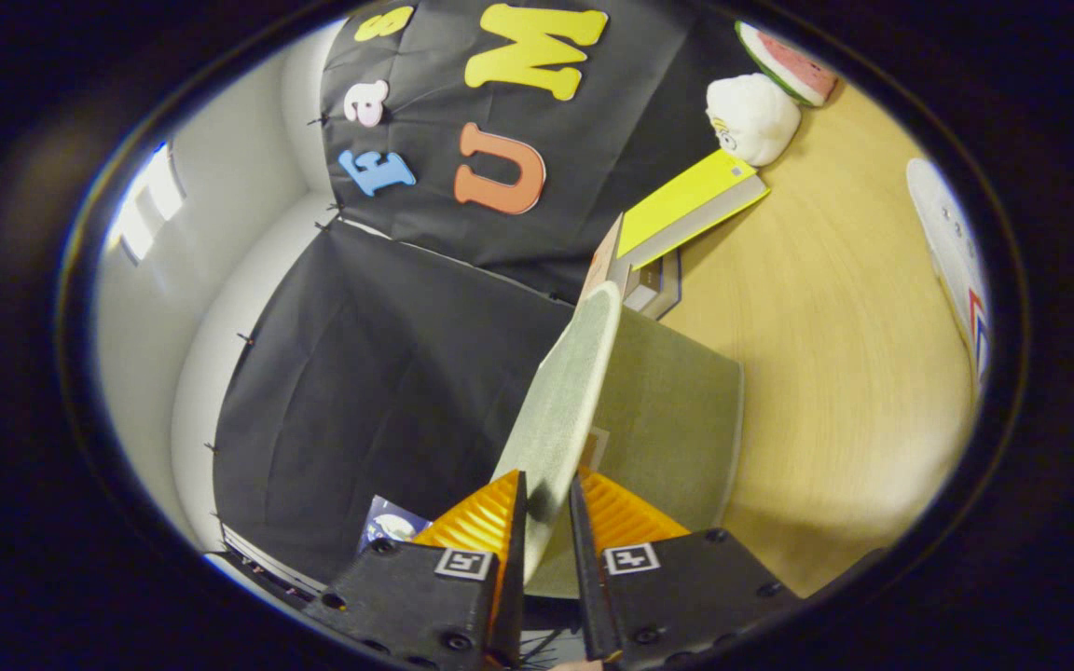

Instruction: Open the storage box then place both shoes into the box .Put the left shoe in first, then the right shoe, with the right side of both shoes facing outward in a uniform manner.

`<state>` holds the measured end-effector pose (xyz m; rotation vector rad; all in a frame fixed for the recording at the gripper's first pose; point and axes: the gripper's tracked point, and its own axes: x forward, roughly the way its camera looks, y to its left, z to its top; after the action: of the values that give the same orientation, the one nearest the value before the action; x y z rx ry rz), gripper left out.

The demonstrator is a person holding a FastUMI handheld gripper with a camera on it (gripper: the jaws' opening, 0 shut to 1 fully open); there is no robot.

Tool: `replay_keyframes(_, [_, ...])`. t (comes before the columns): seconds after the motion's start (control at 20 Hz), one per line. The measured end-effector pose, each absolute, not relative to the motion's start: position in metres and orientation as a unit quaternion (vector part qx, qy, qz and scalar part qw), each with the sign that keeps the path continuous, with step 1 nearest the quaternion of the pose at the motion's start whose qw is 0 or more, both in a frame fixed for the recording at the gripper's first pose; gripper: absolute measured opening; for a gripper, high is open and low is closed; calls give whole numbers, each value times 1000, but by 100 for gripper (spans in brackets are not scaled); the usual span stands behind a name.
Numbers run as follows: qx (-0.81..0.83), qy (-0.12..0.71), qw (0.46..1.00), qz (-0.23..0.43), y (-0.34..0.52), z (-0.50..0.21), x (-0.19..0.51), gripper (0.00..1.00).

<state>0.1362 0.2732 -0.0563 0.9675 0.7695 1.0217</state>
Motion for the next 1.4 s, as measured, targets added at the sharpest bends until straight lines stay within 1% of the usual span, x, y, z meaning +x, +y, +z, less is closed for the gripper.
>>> replay_keyframes(0.05, [427,347,699,457,271,-50,136,18])
replay_keyframes(0.15, [409,348,713,451,276,-40,134,9])
replay_keyframes(0.25, [386,341,731,448,281,-17,130,5])
replay_keyframes(0.4, [368,326,747,447,289,24,119,5])
replay_keyframes(0.55, [333,313,767,450,316,67,112,5])
replay_keyframes(0.75, [292,302,779,465,378,118,104,6])
replay_keyframes(0.95, [249,302,789,473,444,141,104,7])
replay_keyframes(1.0, [234,300,794,474,456,143,105,10])
replay_keyframes(1.05, [217,296,799,476,468,144,106,16])
replay_keyframes(1.15, [171,266,830,460,485,141,116,30])
replay_keyframes(1.25, [135,230,855,444,486,144,122,50])
replay_keyframes(1.4, [112,201,877,423,484,143,121,80])
